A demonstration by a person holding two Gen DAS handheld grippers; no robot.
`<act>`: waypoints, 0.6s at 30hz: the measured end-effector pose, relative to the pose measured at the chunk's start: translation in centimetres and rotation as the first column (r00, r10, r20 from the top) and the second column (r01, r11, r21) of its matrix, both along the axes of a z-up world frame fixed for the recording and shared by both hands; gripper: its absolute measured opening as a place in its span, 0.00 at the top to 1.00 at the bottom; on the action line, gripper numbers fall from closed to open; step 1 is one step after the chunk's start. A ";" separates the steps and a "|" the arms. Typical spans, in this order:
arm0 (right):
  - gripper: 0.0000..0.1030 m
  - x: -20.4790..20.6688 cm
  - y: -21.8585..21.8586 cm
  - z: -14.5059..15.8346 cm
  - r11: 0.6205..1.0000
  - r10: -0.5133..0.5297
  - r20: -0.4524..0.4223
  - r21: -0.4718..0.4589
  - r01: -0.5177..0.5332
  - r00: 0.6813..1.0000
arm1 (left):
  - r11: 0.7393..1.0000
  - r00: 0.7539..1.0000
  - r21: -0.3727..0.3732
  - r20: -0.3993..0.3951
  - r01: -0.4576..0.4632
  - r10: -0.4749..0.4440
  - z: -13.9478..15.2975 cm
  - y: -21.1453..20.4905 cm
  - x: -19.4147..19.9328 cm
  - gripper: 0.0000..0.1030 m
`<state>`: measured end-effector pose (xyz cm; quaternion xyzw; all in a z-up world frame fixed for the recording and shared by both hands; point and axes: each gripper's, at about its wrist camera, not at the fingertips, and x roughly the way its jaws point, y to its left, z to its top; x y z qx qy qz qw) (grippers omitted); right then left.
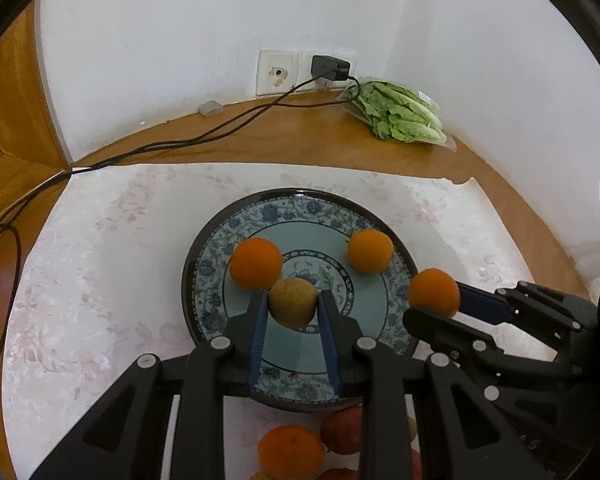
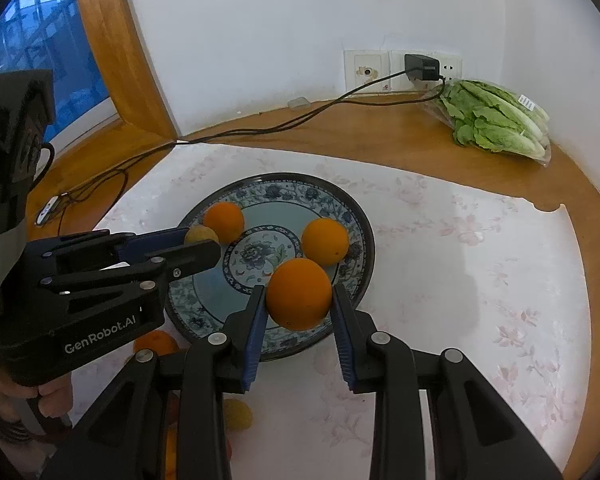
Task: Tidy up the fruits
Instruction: 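Carry both fruits onto the plate and open both tools to release them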
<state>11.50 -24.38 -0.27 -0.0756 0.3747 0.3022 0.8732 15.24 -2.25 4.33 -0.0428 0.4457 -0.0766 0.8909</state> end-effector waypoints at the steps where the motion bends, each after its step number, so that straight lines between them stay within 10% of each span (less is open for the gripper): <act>1: 0.68 0.1 0.0 -0.1 1.000 -0.001 -0.001 -0.001 0.001 1.000 | 1.000 1.000 0.000 -0.001 0.000 0.000 -0.1 0.0 0.1 0.74; 18: 0.68 1.2 1.0 -1.3 0.999 -0.010 -0.007 -0.031 0.009 1.000 | 1.000 1.000 -0.010 -0.015 0.009 -0.009 -1.5 -0.3 1.0 0.74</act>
